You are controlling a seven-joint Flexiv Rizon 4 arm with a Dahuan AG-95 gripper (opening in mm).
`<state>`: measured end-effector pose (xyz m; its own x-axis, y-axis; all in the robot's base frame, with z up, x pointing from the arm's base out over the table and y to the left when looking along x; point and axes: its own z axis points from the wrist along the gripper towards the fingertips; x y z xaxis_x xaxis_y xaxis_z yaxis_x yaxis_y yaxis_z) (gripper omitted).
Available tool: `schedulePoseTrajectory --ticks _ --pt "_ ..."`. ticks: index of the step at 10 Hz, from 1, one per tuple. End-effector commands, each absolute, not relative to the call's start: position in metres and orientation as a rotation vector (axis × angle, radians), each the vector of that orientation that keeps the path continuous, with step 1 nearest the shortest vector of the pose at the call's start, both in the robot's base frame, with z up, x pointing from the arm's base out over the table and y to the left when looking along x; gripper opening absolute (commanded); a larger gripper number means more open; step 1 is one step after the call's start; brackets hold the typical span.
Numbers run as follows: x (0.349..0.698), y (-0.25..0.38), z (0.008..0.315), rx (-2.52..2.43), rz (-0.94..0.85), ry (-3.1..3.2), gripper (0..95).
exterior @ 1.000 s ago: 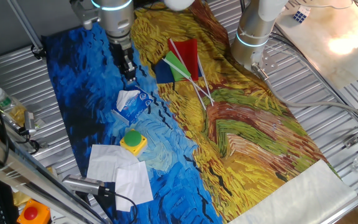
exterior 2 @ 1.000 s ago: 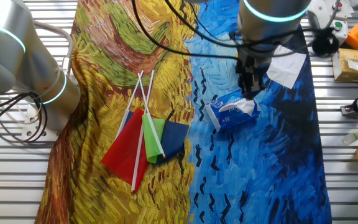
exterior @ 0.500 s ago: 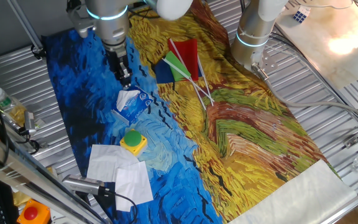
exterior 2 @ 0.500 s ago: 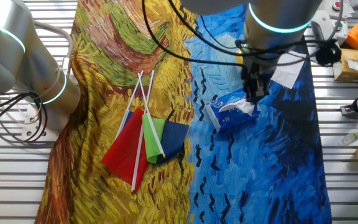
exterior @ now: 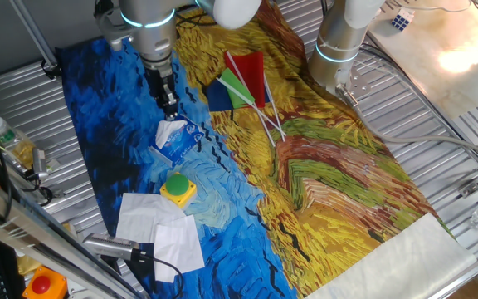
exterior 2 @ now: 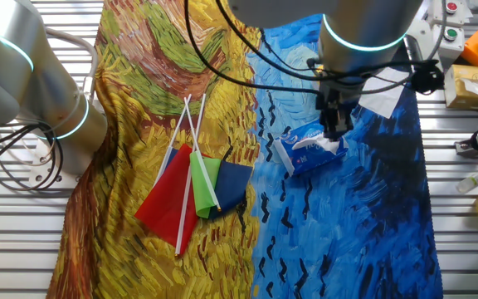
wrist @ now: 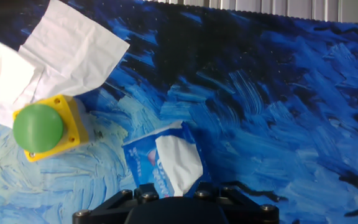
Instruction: Pull out a napkin
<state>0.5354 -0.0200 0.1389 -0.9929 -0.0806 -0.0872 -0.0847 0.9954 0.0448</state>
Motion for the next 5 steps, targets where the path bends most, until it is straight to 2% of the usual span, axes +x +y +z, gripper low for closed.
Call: schedulePoseTrajectory --ticks 1,5 --pt "0.5328 -0.0197 0.1358 -0.122 0.079 3.047 38.0" --pt "0.5398 -0.0217 0.131 -0.125 0.072 3.051 38.0"
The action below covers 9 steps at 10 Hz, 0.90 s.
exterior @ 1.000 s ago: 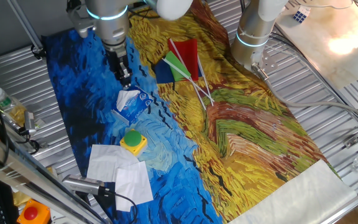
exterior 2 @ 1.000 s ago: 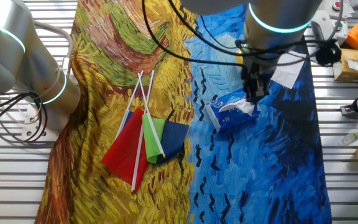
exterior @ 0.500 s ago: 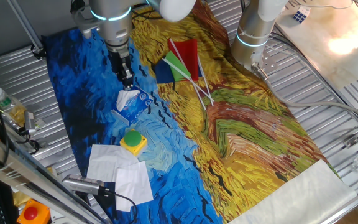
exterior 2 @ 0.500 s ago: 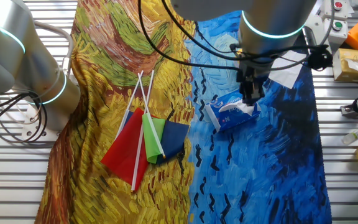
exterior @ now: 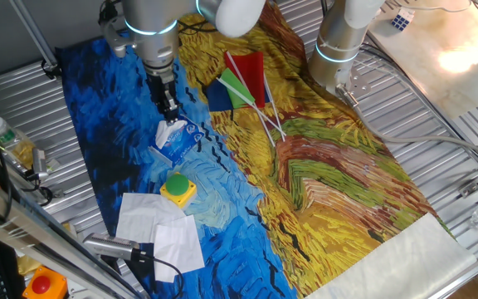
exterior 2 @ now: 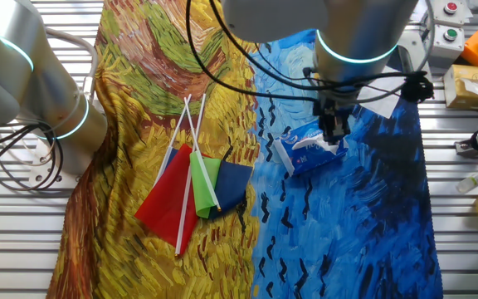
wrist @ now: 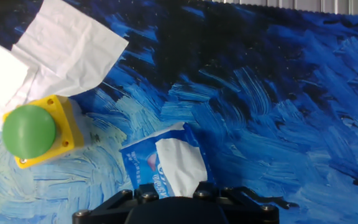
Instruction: Pull out a napkin
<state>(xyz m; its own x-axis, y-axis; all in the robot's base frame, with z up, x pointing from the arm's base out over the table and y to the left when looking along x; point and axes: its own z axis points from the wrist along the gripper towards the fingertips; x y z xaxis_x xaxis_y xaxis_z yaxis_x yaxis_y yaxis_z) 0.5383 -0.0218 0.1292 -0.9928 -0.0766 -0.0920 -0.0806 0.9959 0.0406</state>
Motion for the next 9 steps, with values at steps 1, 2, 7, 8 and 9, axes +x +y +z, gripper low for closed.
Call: schedulePoseTrajectory --ticks 1,2,7,8,9 --pt "0.5399 -0.0218 0.131 -0.128 0.069 3.051 38.0" --pt "0.54 -0.0218 0.131 -0.131 0.065 3.052 38.0" --pt "0.5407 -0.022 0.1311 -0.144 0.053 3.052 38.0" --pt "0.5407 -0.022 0.1311 -0.144 0.053 3.053 38.0" --pt "0.5407 -0.022 0.1311 -0.145 0.05 3.053 38.0"
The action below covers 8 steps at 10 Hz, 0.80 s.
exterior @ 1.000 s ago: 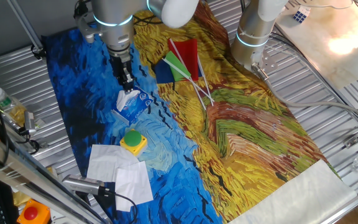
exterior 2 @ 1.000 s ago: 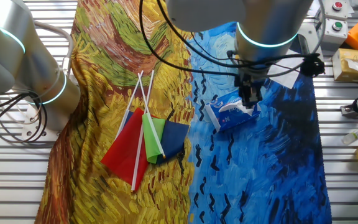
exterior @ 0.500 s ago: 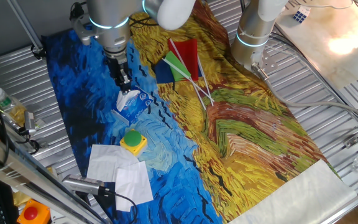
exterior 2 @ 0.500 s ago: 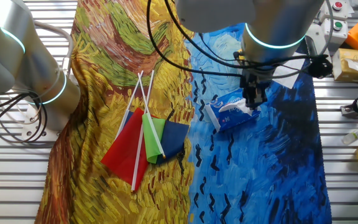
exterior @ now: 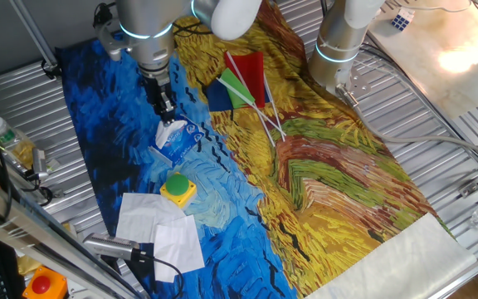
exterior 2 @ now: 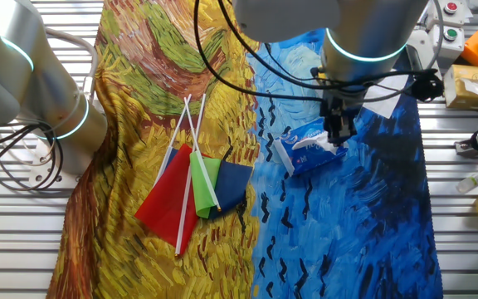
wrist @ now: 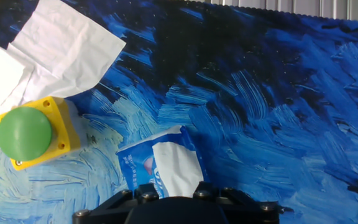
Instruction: Pull out a napkin
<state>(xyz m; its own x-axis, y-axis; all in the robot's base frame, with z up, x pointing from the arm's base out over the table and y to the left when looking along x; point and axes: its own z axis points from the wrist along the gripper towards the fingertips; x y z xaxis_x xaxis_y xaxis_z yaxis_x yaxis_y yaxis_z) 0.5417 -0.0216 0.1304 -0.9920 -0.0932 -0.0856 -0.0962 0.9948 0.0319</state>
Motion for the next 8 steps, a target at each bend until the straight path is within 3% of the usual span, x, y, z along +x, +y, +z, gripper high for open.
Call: schedulePoseTrajectory --ticks 1,8 --pt "0.5407 -0.022 0.1311 -0.146 0.051 3.051 38.0" --pt "0.5407 -0.022 0.1311 -0.193 0.041 3.028 38.0"
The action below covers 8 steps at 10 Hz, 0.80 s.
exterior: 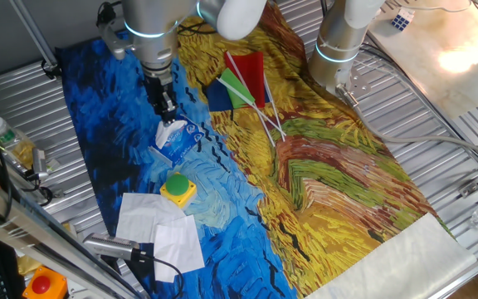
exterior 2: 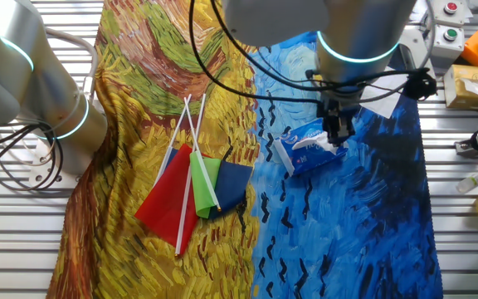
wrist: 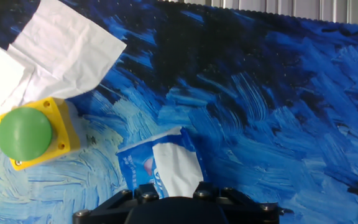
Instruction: Pull out a napkin
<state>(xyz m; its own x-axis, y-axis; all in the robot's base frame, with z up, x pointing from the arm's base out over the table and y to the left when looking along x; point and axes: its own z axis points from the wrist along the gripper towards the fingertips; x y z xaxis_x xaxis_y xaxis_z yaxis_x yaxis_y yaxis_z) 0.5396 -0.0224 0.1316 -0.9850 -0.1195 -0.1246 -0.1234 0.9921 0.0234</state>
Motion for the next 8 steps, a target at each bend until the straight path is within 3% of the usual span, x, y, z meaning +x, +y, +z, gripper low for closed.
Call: schedulePoseTrajectory --ticks 1,5,6,8 --pt "0.5407 -0.022 0.1311 -0.218 0.02 3.029 38.0" --pt "0.5407 -0.022 0.1311 -0.308 0.002 3.035 38.0" --pt "0.5407 -0.022 0.1311 -0.316 0.003 3.035 57.0" --pt "0.5407 -0.022 0.1311 -0.317 0.001 3.027 57.0"
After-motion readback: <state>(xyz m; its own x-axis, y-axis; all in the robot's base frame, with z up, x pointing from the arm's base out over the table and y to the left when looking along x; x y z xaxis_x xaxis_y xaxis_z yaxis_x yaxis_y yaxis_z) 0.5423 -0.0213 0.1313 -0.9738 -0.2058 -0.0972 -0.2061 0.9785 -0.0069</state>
